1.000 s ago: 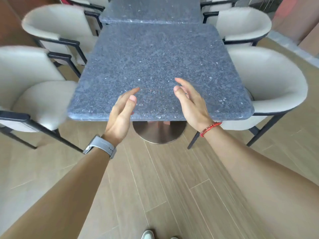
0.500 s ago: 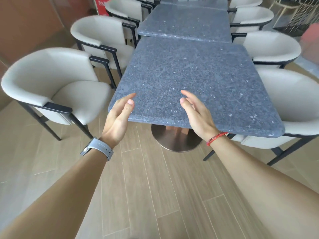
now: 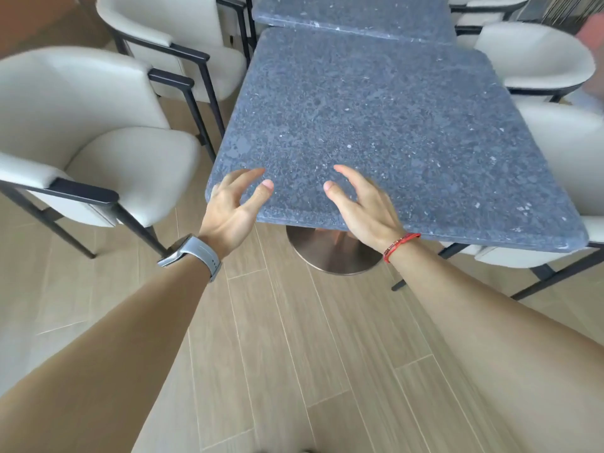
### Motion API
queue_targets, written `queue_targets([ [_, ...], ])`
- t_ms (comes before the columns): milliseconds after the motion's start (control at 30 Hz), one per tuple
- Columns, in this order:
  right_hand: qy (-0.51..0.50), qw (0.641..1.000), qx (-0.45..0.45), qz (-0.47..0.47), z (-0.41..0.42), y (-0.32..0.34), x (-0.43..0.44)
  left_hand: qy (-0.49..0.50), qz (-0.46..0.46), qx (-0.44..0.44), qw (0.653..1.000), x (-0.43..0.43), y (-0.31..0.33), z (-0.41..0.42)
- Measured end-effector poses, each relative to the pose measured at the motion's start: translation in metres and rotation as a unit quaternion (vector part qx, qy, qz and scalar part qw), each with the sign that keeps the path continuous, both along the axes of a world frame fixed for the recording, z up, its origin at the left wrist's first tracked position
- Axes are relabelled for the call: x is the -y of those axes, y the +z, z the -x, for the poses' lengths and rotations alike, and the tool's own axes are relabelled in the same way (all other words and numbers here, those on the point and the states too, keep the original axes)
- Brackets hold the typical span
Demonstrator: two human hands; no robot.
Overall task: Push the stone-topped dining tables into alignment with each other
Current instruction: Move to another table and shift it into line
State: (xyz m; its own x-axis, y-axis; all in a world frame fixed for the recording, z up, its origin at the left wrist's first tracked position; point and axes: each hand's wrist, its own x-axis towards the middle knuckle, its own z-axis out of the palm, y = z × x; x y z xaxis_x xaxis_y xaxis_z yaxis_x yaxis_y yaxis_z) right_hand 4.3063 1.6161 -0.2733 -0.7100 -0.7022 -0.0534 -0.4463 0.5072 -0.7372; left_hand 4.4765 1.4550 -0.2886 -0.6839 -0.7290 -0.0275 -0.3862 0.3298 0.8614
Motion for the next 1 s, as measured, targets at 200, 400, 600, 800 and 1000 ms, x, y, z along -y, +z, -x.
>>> queue_targets([
  [200,0.020,0.998,-0.036,-0.051,0.027,-0.064,0.036,0.002,0.066,0.086,0.994,0.032,-0.057,0.035],
  [400,0.010,0.989,-0.106,-0.100,0.062,-0.101,0.065,0.030,0.131,0.158,0.978,0.064,-0.091,0.062],
  [600,0.020,0.956,-0.220,-0.192,0.070,-0.138,0.092,0.035,0.277,0.264,0.923,0.087,-0.129,0.080],
  [800,0.013,0.939,-0.263,-0.220,0.066,-0.148,0.097,0.058,0.320,0.276,0.904,0.088,-0.143,0.083],
  [1000,-0.008,0.941,-0.261,-0.215,0.060,-0.149,0.096,0.049,0.303,0.277,0.911,0.090,-0.140,0.083],
])
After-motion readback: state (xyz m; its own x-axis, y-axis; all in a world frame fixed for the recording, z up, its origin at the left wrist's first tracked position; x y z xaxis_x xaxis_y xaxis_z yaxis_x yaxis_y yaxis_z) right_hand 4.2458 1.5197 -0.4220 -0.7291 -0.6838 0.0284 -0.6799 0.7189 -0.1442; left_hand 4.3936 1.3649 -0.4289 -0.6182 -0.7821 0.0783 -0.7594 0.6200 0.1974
